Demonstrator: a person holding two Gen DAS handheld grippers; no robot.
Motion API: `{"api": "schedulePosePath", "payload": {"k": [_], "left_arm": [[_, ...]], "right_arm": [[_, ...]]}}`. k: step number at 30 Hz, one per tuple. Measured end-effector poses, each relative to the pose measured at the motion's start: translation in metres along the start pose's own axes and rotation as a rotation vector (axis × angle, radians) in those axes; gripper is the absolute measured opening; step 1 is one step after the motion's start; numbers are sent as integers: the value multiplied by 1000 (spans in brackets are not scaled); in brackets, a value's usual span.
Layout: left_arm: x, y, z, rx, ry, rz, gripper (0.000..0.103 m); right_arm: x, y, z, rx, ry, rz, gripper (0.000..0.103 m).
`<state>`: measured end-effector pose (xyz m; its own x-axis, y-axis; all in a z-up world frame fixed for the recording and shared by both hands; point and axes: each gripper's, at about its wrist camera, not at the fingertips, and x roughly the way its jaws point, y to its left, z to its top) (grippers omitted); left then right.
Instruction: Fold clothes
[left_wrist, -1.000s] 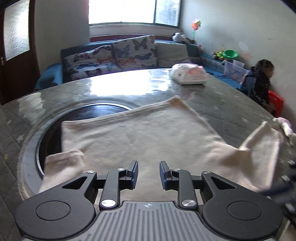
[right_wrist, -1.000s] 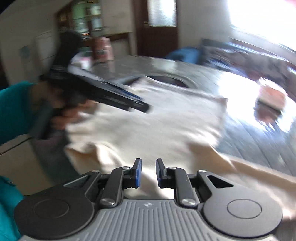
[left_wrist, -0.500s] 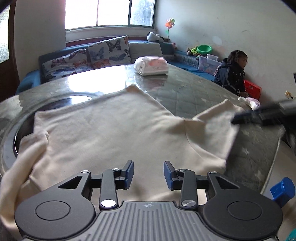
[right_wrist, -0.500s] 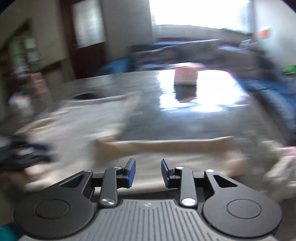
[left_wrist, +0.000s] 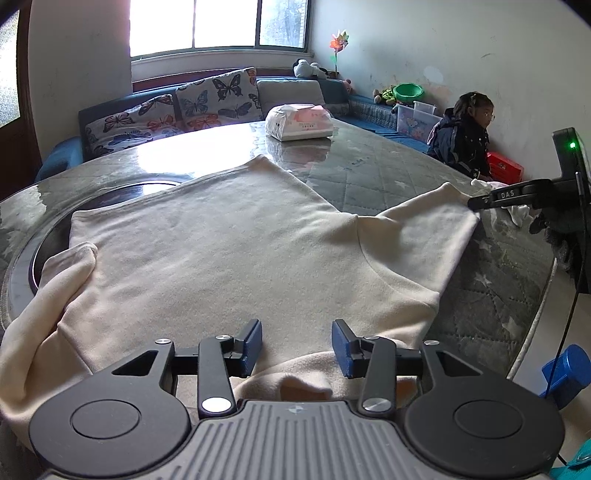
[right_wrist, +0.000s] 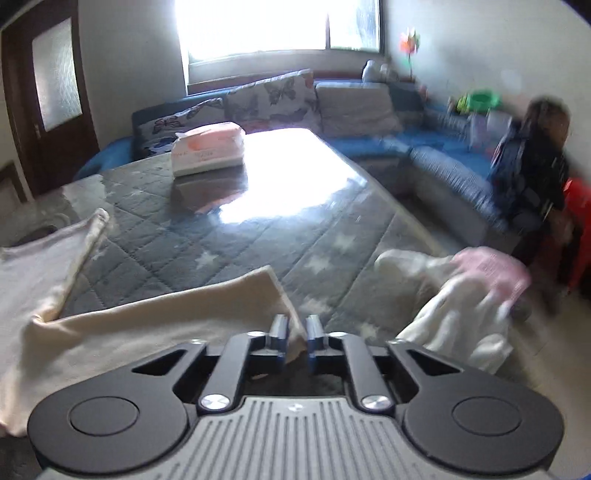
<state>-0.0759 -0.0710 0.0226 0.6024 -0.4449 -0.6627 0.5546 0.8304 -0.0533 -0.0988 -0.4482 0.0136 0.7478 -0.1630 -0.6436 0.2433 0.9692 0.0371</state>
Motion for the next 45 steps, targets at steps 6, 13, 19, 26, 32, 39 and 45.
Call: {"api": "schedulePosePath", "payload": {"k": [6,13,19,26,32,39,45], "left_arm": [[-10,11,4,-8,-24,31,46],[-25,59,20,-65,-77,179,47],[-21,121,37,-171,-68,353,47],[5,168,46,-203,-5,404,47],[25,183,48,-204,22,385,46],[33,190,49,-231,29,362,46],[31,193,47,-250,13,318,30]], "right_arm": [[-1,1,2,-49,15,-66,8],[-24,26,13,-88,-52,7,22],[-34,73,19,-179,-66,174,29],[-38,124,19,-266,-54,306,36],[-36,160,16,-342,-28,393,42],[-31,188,11,-383,5,467,43],[-32,201,6,-405,14,499,46]]}}
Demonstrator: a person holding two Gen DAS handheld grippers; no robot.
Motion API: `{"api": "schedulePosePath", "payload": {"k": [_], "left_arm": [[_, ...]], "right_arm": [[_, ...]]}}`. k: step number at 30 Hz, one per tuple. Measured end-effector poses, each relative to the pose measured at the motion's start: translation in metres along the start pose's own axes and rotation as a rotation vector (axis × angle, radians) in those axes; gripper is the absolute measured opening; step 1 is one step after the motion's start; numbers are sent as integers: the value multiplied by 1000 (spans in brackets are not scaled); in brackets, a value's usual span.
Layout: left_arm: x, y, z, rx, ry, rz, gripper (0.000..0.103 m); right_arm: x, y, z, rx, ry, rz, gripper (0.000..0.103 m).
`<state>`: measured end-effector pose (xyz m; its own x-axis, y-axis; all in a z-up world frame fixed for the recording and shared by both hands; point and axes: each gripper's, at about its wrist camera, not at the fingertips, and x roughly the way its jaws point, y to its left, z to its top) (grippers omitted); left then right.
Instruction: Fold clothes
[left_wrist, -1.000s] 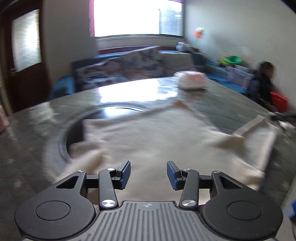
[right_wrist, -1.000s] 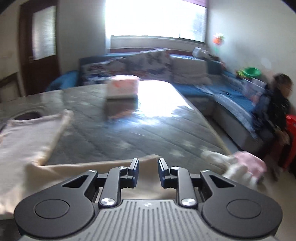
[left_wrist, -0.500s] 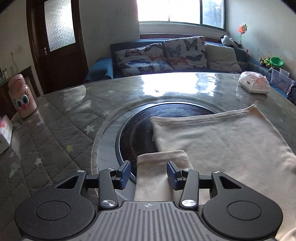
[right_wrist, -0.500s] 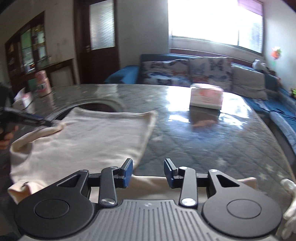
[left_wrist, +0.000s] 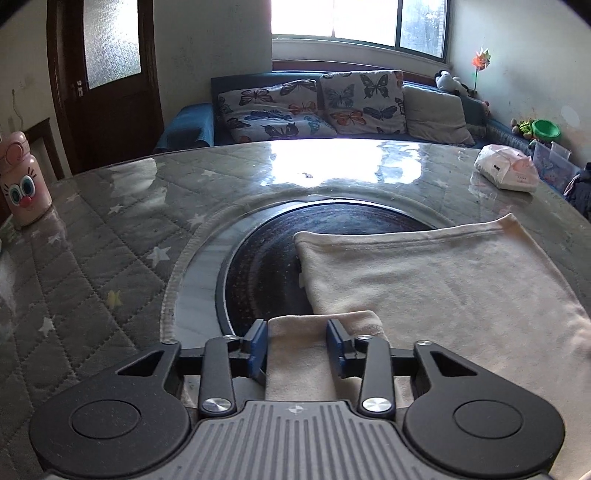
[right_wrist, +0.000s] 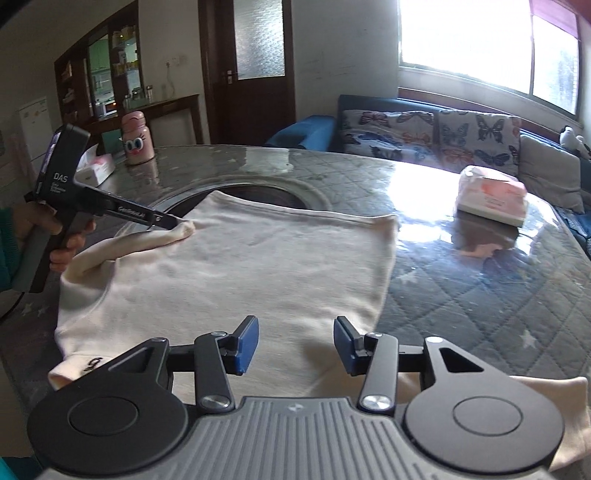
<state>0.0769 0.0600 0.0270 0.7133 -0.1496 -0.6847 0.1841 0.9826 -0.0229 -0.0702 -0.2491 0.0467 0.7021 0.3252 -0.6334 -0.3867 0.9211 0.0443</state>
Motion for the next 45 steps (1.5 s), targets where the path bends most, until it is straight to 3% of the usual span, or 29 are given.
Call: {"api": "schedulePosePath", "payload": {"k": [4,10,17,25,32,45], "left_arm": [[-3,1,0,-6,-20,-21,11],[-28,13,-4,-67,-82,-17,6],[-86,38,-14,-166,-204,85,6],[-154,72,-47,-294,-313,254,6],[-159,95,-86,-334,-260,391,6],[-125,119,-93,-346,-150,457,6]], "right_arm": [[1,9,1,-14,1,21,46],[1,22,4,-40,3,41,46],[1,43,9,-85,-9,74,46],[0,72,12,-145,-7,132,46],[10,101,0,-220,48,222,47],[14,121,-18,-300,151,289,47]]}}
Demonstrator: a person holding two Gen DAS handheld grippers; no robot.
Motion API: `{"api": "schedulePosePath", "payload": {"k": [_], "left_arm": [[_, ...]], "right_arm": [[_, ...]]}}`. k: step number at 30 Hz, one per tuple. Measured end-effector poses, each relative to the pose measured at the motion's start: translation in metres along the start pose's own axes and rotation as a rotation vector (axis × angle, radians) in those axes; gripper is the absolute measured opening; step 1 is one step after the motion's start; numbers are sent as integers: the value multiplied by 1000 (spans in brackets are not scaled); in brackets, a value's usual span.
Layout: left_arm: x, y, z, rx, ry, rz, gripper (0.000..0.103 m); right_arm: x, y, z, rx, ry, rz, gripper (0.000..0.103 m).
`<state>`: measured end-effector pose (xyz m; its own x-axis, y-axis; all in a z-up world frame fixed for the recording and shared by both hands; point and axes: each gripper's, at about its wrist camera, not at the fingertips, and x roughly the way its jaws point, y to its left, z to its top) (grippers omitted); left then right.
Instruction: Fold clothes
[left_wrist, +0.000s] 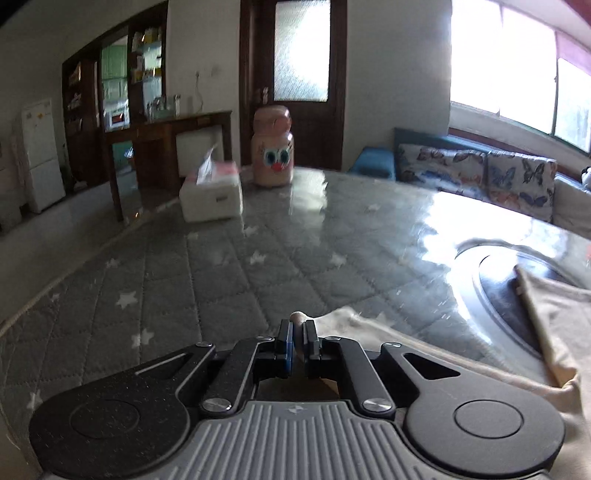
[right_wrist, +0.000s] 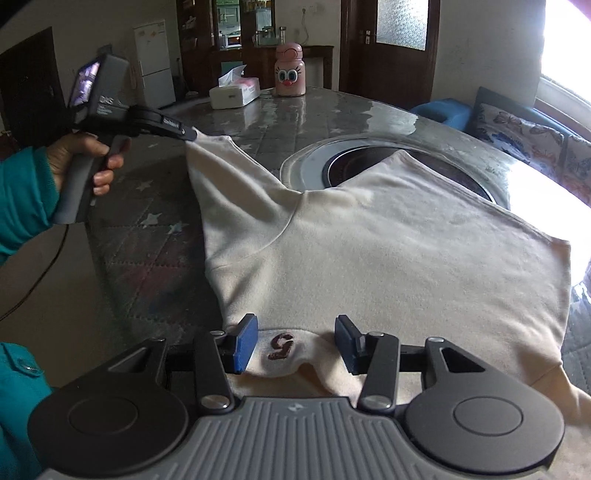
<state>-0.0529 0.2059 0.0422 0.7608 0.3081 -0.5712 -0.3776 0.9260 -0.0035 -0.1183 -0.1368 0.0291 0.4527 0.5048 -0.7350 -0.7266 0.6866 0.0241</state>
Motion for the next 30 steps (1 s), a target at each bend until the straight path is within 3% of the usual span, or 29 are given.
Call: {"api": "schedulePosePath", "payload": {"k": [7,13,17,26,30], "left_arm": [[-3,3,-5,-3,10,29,11],[-10,5,1,-21,10,40,14],[-27,-12,2,-1,14,-105,14],[-52,-113,-6,131,73,-578,13],[-43,-148,-11,150,103,-672,12]], "right_arm": [[-5,-2,9,13,-43,21,47],[10,10,12,-31,-17,69,47],[9,12,24,-47,-47,75,47],[11,-14,30,21,-56,-13,47],[3,-26,19,61,-54,-39,47]]}}
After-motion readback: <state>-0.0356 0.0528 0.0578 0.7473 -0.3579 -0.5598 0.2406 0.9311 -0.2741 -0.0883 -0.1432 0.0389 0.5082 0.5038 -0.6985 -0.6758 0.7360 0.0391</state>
